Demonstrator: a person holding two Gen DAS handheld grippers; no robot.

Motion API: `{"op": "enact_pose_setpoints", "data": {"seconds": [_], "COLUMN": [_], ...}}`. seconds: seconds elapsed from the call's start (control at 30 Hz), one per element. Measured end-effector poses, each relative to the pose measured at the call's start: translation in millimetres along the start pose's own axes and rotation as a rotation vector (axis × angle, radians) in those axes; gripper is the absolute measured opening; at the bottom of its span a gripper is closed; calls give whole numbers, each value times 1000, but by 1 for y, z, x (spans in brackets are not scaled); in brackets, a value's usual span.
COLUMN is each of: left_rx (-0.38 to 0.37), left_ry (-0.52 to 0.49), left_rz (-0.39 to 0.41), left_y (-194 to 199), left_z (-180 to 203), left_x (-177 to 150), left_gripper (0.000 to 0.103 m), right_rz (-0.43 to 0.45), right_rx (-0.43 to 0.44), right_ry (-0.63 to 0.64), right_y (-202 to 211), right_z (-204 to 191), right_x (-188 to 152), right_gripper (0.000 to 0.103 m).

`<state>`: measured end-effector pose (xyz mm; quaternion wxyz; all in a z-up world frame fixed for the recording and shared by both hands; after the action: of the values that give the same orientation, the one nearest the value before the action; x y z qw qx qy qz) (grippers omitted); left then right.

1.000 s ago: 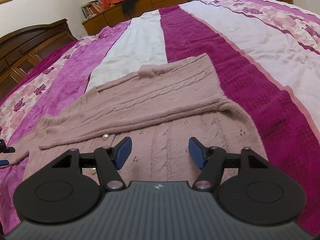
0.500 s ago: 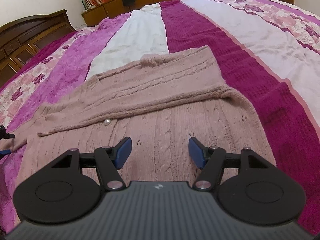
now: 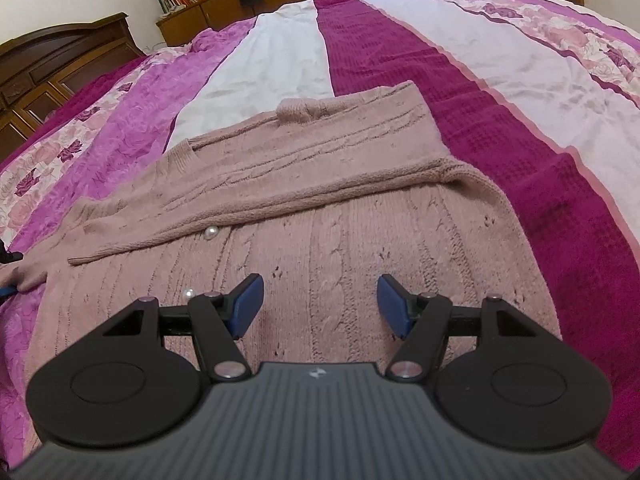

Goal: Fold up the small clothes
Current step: 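Grasp the sleeve with the left tool and lift it toward the body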

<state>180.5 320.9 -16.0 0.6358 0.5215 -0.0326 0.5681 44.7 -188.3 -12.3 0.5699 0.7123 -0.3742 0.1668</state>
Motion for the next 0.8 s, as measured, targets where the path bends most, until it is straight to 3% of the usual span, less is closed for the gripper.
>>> {"op": "enact_pose_setpoints", "data": {"seconds": [0.07, 0.2, 0.3, 0.6, 0.8], "left_rx": [-1, 21, -2, -90, -154], "left_ry": [-15, -94, -112, -194, -241], "left_rz": [11, 38, 56, 171, 199], "left_y": [0, 2, 9, 50, 70], "left_z": [2, 5, 4, 35, 62], "left_x": [0, 2, 4, 15, 13], "left_gripper": [58, 22, 15, 13, 13], "right_rz": [0, -1, -1, 1, 3], "right_rx": [0, 1, 3, 9, 12], "right_ry": [2, 0, -4, -12, -17], "right_y": [0, -1, -2, -3, -2], "right_z": [0, 0, 1, 3, 4], "right_x": [0, -1, -2, -2, -2], "right_gripper": [70, 70, 70, 70, 70]}}
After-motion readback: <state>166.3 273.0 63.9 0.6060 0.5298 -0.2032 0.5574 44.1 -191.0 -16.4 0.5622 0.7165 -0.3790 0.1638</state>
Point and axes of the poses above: each gripper's, at about its wrist camera, not at the fingertips, and y roughly against the way its jaws point, z to its right, x to its top, the point moved 7 cm from there along -y, roughly the way its jaws point, and after that the axes turned 1 degree about x, right-handed, at the moved point
